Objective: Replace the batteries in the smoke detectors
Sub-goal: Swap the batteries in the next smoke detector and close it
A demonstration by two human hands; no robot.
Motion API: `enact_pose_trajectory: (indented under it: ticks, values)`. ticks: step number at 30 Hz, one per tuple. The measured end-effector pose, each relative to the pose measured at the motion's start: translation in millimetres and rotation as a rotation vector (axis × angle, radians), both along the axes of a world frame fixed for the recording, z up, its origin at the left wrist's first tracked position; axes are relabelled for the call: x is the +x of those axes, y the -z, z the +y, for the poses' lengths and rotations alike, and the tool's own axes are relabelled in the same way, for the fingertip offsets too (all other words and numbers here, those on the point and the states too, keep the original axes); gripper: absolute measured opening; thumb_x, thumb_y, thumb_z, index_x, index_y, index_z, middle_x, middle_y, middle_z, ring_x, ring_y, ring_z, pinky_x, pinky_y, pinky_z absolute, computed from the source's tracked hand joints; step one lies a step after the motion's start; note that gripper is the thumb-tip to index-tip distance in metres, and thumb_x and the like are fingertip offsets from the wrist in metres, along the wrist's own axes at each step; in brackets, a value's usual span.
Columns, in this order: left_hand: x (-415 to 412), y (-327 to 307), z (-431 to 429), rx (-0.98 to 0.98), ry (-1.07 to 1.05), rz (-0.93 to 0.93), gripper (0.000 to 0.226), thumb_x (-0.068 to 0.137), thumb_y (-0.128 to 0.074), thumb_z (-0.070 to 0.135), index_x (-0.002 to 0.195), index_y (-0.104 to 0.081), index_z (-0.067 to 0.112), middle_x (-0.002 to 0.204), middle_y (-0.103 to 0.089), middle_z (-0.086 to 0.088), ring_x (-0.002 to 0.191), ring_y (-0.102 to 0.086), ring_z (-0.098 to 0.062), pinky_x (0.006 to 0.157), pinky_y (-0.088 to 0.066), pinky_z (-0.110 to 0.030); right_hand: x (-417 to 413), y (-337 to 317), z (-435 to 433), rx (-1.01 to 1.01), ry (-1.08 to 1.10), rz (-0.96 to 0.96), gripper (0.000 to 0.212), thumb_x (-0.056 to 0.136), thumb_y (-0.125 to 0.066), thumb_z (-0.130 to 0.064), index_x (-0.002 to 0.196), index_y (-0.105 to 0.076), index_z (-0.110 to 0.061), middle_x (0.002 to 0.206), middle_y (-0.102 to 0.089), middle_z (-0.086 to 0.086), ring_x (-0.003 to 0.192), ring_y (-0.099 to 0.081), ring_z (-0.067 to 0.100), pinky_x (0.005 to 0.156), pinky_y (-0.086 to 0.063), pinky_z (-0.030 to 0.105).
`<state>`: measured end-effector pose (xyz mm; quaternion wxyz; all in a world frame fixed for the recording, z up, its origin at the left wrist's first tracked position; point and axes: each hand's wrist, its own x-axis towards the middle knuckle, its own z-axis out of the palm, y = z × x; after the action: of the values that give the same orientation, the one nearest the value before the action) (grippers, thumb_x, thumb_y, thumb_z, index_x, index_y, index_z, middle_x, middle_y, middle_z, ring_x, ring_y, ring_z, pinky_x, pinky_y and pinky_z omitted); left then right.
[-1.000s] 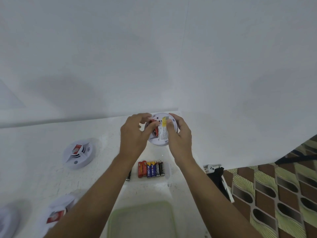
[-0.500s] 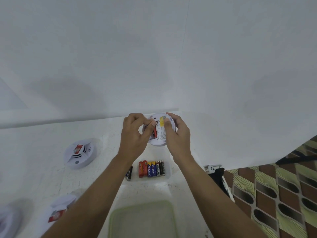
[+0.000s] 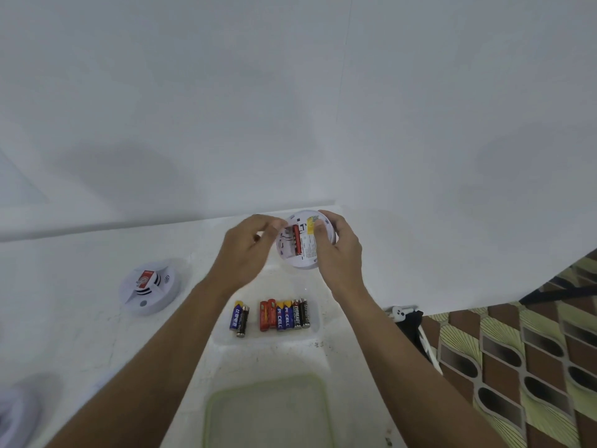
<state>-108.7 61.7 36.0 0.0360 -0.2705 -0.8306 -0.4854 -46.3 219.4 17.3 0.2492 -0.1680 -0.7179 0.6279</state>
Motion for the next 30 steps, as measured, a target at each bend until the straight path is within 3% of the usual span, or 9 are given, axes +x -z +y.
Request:
enact_pose_trajectory:
  ticks: [3, 5, 10, 12, 14, 17, 21, 24, 30]
  values:
    - [-20.4, -7.6, -8.8, -0.147, -0.107, 0.006, 0.016, 0.096, -0.058, 0.024, 0.108, -0.070, 0.022, 0.101, -0.069, 0.014, 0.085, -0.060, 0.000, 0.074, -0.045, -0.011, 1.2, 2.5, 2.1, 0.023, 0.007, 0.005, 0.025, 0.103, -0.052, -0.029, 0.123, -0.063, -0.019, 0.107, -0.069, -0.010, 0.094, -0.064, -0.004, 0.075, -0.051, 0.012]
    - [-34.5, -10.0, -10.6, -0.366, -0.084, -0.014, 0.018, 0.094, -0.062, 0.020, 0.110, -0.070, 0.015, 0.106, -0.070, 0.003, 0.083, -0.061, -0.008, 0.078, -0.046, -0.016, 2.0, 4.5, 3.1, 0.010, 0.007, 0.000, 0.025, 0.103, -0.052, -0.029, 0.123, -0.063, -0.019, 0.106, -0.068, -0.012, 0.091, -0.063, -0.008, 0.072, -0.050, 0.010]
    - [-60.7, -1.5, 8.6, -0.902, -0.047, -0.106, 0.040, 0.088, -0.071, 0.030, 0.119, -0.066, 0.005, 0.120, -0.066, -0.009, 0.105, -0.063, -0.024, 0.084, -0.046, -0.027, 2.4, 6.1, 3.4, 0.013, -0.004, 0.015, 0.024, 0.103, -0.053, -0.025, 0.123, -0.062, -0.017, 0.104, -0.068, -0.011, 0.087, -0.063, -0.010, 0.069, -0.049, 0.009]
    - [-67.7, 5.1, 17.6, -1.010, -0.091, -0.097, 0.029, 0.083, -0.076, 0.032, 0.089, -0.067, 0.005, 0.099, -0.070, -0.010, 0.086, -0.066, -0.023, 0.069, -0.046, -0.026, 1.9, 6.8, 2.8, 0.032, -0.013, 0.022, 0.024, 0.103, -0.053, -0.026, 0.124, -0.062, -0.017, 0.106, -0.068, -0.009, 0.090, -0.064, -0.006, 0.070, -0.050, 0.011]
    - [-73.2, 13.1, 24.6, -1.049, -0.136, -0.092, 0.039, 0.080, -0.078, 0.023, 0.061, -0.047, 0.011, 0.067, -0.059, -0.007, 0.058, -0.057, -0.019, 0.056, -0.041, -0.027, 0.9, 7.6, 3.2, 0.036, -0.019, 0.026, 0.024, 0.103, -0.053, -0.027, 0.123, -0.062, -0.017, 0.107, -0.068, -0.009, 0.091, -0.065, -0.006, 0.071, -0.051, 0.011]
    - [-75.0, 16.1, 30.1, -1.116, -0.157, -0.071, 0.039, 0.079, -0.073, 0.013, 0.058, -0.040, 0.012, 0.059, -0.046, -0.003, 0.064, -0.062, -0.025, 0.054, -0.042, -0.029, -1.3, 8.0, 4.2, 0.029, -0.019, 0.018, 0.023, 0.103, -0.053, -0.027, 0.123, -0.062, -0.018, 0.104, -0.067, -0.014, 0.091, -0.064, -0.008, 0.072, -0.051, 0.011]
    - [-76.5, 15.4, 30.0, -1.125, -0.120, -0.078, 0.028, 0.080, -0.066, 0.015, 0.061, -0.046, 0.013, 0.065, -0.053, -0.005, 0.077, -0.067, -0.025, 0.057, -0.045, -0.027, -3.3, 7.8, 3.9, 0.010, -0.020, 0.020, 0.022, 0.103, -0.053, -0.025, 0.122, -0.062, -0.016, 0.100, -0.066, -0.016, 0.086, -0.062, -0.012, 0.070, -0.049, 0.008]
    - [-74.6, 13.4, 25.4, -1.067, -0.074, -0.143, 0.010, 0.083, -0.067, 0.022, 0.080, -0.060, 0.014, 0.086, -0.062, -0.002, 0.076, -0.058, -0.019, 0.064, -0.046, -0.026, -4.1, 7.4, 3.4, -0.010, -0.028, 0.024, 0.022, 0.103, -0.053, -0.024, 0.121, -0.062, -0.015, 0.100, -0.065, -0.016, 0.084, -0.062, -0.014, 0.067, -0.048, 0.007]
    - [-58.7, 5.1, 12.1, -0.625, -0.146, -0.129, 0.008, 0.083, -0.064, 0.021, 0.088, -0.061, 0.016, 0.082, -0.066, -0.003, 0.063, -0.055, -0.016, 0.056, -0.042, -0.023, -1.9, 6.5, 5.4, -0.048, -0.030, 0.016, 0.019, 0.103, -0.053, -0.025, 0.119, -0.061, -0.019, 0.101, -0.066, -0.016, 0.086, -0.062, -0.013, 0.067, -0.049, 0.009]
